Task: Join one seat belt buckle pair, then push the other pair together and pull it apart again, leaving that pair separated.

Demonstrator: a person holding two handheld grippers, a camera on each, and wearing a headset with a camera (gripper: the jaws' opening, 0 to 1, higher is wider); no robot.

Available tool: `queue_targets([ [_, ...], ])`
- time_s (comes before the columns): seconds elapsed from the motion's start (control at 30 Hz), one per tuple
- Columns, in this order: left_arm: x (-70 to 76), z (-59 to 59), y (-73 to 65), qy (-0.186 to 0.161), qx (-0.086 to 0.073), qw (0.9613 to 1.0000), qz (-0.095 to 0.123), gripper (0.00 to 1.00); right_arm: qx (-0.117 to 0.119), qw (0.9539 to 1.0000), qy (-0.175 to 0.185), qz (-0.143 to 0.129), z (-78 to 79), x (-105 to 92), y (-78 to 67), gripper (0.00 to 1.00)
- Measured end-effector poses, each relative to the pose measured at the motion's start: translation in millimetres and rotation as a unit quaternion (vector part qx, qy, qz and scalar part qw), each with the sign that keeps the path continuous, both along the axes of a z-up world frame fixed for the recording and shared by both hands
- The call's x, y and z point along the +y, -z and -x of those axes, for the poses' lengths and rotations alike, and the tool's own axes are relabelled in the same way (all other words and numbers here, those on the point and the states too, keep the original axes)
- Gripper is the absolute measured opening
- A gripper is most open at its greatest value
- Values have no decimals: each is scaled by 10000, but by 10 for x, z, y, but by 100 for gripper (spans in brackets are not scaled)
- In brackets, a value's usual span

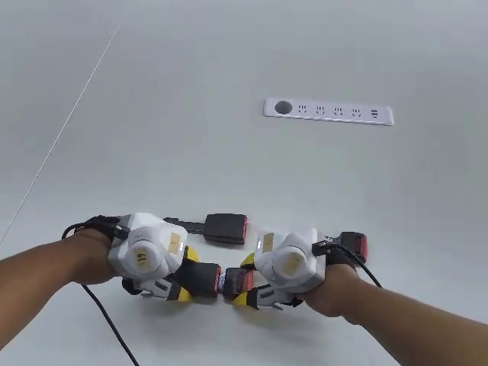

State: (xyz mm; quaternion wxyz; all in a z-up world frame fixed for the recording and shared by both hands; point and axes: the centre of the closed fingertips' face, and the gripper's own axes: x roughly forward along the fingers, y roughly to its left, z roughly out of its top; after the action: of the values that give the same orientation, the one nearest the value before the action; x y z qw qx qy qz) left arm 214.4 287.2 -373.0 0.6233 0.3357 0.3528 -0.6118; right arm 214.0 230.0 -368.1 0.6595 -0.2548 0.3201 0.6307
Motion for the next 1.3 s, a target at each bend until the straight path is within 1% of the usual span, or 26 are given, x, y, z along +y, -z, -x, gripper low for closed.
queue_targets([
  [0.13, 1, -9, -3, -43, 35, 9999, 105, 33, -55, 9999, 6, -93, -2, -1, -8, 33],
  [0.3, 0, -9, -1, -66, 41, 9998, 163, 33, -58, 9998, 38, -161, -1, -5, -10, 33],
  [0.63, 8, -16, 11, -67, 30, 9998, 169, 33, -63, 9998, 37, -171, 2, -11, -12, 33],
  [0.93, -9, -10, -5, -64, 35, 9999, 146, 33, -55, 9998, 59, -174, 5, -23, -15, 33],
  [1.3, -8, -15, -11, -33, 67, 9998, 198, 33, -57, 9998, 49, -175, 1, -35, -15, 33],
])
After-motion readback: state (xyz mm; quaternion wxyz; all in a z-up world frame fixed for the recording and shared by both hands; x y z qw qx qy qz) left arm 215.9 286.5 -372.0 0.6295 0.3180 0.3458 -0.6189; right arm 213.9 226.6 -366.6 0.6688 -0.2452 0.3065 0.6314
